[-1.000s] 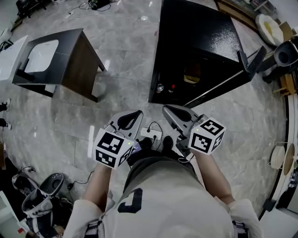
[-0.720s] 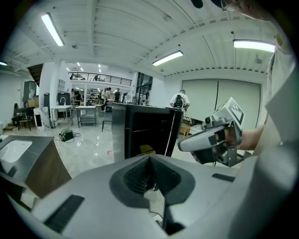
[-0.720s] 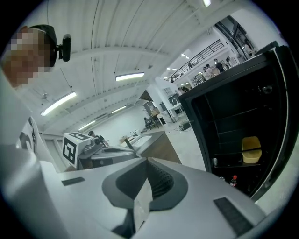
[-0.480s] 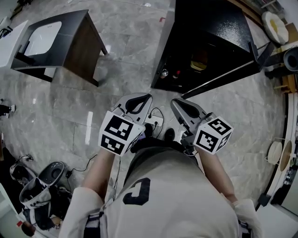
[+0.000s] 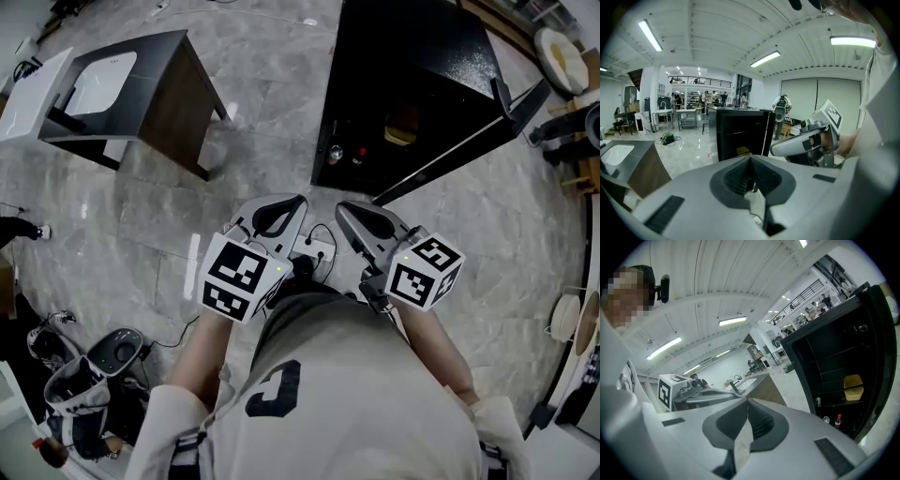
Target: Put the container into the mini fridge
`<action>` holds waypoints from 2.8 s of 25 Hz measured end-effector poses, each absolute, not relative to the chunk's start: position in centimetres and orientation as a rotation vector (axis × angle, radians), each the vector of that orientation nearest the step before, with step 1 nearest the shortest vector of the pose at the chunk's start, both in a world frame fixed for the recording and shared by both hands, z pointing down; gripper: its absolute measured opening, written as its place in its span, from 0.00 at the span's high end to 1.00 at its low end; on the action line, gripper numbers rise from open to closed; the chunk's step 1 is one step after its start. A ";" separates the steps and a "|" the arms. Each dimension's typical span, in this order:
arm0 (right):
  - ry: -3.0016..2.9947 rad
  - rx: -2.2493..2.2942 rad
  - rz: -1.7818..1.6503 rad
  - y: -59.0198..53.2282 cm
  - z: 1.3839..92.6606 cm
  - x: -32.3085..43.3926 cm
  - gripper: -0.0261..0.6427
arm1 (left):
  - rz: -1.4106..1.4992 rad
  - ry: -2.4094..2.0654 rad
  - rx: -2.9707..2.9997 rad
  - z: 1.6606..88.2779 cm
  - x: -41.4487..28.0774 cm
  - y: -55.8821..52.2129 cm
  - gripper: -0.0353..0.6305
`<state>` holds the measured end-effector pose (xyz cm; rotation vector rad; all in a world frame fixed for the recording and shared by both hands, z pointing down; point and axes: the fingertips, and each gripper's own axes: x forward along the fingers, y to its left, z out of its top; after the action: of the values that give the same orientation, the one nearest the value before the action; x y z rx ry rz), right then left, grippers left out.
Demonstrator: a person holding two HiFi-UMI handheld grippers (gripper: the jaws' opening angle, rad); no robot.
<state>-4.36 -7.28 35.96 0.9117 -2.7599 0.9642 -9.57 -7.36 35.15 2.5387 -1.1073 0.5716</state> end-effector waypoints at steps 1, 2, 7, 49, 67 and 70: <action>-2.766 0.912 0.966 -7.1 35.8 -3.9 0.92 | 0.577 -1.103 2.542 35.1 -8.9 -7.0 0.86; -2.772 0.916 0.969 -6.9 35.6 -3.4 0.92 | 0.584 -1.097 2.546 35.0 -8.3 -6.7 0.86; -2.791 0.938 0.985 -5.7 35.3 -0.8 0.92 | 0.609 -1.068 2.570 34.9 -5.0 -5.1 0.86; -2.913 0.666 0.821 5.4 33.6 5.0 0.92 | 0.579 -1.283 2.521 32.6 2.2 5.5 0.86; -2.843 0.881 0.792 1.6 33.1 2.1 0.92 | 0.525 -1.097 2.629 32.3 -1.4 0.4 0.86; -2.827 0.906 0.783 1.4 33.2 1.5 0.92 | 0.522 -1.079 2.638 32.3 -2.2 0.2 0.86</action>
<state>1.50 1.43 33.20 0.9063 -2.8268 0.7833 -2.20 0.17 32.32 2.6381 -1.0790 0.5218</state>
